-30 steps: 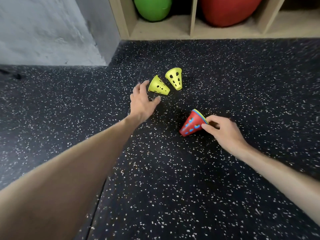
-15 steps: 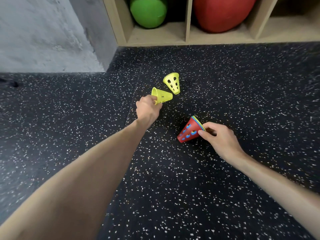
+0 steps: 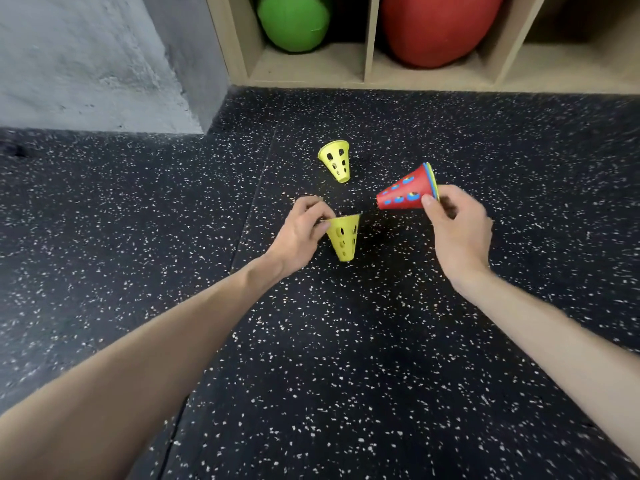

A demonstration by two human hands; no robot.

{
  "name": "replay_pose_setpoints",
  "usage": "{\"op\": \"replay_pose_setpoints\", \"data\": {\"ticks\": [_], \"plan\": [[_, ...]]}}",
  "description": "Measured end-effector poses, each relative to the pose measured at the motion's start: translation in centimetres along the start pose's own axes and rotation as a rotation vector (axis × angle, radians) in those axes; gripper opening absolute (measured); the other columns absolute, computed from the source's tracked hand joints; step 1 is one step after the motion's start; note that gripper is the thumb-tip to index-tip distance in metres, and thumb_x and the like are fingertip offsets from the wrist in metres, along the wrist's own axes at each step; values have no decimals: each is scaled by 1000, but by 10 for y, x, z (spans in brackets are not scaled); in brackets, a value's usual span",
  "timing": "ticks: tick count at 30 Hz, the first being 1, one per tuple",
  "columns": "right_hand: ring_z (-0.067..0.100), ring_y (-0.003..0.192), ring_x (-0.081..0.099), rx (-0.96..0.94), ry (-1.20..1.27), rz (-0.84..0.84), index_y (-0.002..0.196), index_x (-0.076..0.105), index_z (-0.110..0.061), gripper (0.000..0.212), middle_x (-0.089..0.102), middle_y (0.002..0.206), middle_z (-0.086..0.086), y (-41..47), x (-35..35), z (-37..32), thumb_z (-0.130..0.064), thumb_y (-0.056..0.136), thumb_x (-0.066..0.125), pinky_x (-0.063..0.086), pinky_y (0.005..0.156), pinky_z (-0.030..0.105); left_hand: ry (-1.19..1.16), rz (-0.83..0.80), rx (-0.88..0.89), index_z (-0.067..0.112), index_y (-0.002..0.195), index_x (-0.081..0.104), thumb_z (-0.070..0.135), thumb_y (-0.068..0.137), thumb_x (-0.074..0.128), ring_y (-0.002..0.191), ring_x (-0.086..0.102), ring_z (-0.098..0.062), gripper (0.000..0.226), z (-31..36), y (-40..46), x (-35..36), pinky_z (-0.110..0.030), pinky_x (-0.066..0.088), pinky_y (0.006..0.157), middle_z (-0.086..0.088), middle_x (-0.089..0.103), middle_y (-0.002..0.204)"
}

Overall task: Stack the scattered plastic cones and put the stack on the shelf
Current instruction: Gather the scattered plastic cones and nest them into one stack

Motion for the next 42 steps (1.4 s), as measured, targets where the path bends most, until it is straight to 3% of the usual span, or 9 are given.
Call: {"op": "replay_pose_setpoints", "data": {"ticks": [4,8,11,15,19,24,30,38,42], "plan": [[15,84,61,-17,-92,-184,101,72,-25,13,69,87,-10,4,4,-13,-32,97,61,45,75,35,-46,-126,44,15,114,55,4,105,47,126,48,-18,17,27,-7,7,-24,41,97,-3,38,147],[17,89,65,-4,-273,-482,97,75,-27,10,73,89,-8,-8,16,-9,-30,95,65,47,81,36,-104,-195,0,23,117,45,12,101,58,106,56,-19,23,41,-18,22,-38,49,91,0,41,137],[14,91,65,-12,-253,-573,94,75,-27,11,70,84,-14,-21,19,2,-28,96,65,47,81,35,-127,-203,-34,24,127,38,18,97,67,86,49,-5,42,49,-27,30,-28,39,83,4,46,124],[8,90,65,21,-216,-660,99,76,-28,14,72,88,-16,-33,21,11,-27,99,62,46,78,30,-166,-199,-114,38,150,24,25,96,71,112,52,-16,74,50,-35,34,-31,40,98,0,51,139],[7,94,68,62,-135,-616,98,74,-33,9,75,93,-15,-33,27,16,-28,92,70,51,92,36,-202,-119,-119,39,151,27,27,94,73,102,57,-15,74,45,-28,34,-36,48,98,5,58,133],[8,93,66,70,-89,-423,103,70,-28,9,72,95,-14,-40,29,26,-26,97,64,51,82,32,-237,14,-149,27,148,41,35,99,66,113,63,-16,56,33,-1,27,-37,55,97,3,59,137],[-9,96,64,50,-20,-394,109,72,-31,14,72,101,-27,-49,23,42,-28,99,65,50,87,21,17,11,-219,11,155,30,39,95,69,143,37,-24,77,-5,68,3,-40,32,121,-11,37,156],[-4,103,66,100,-35,-432,111,69,-37,14,71,107,-29,-51,17,63,-32,99,62,53,98,37,54,89,-220,15,160,22,36,90,77,150,29,-31,92,-32,120,1,-50,25,123,-9,29,164],[1,99,66,90,-84,-445,112,68,-35,14,71,106,-26,-53,14,66,-33,100,61,54,96,39,-24,124,-225,18,160,23,30,89,78,142,40,-25,90,-27,127,12,-44,33,120,-5,47,154]]}}
Point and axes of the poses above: each hand's wrist, its own y-axis towards the middle knuckle, its own x-axis out of the palm, z = x × y, the point moved 3 cm from there along y, towards the middle knuckle
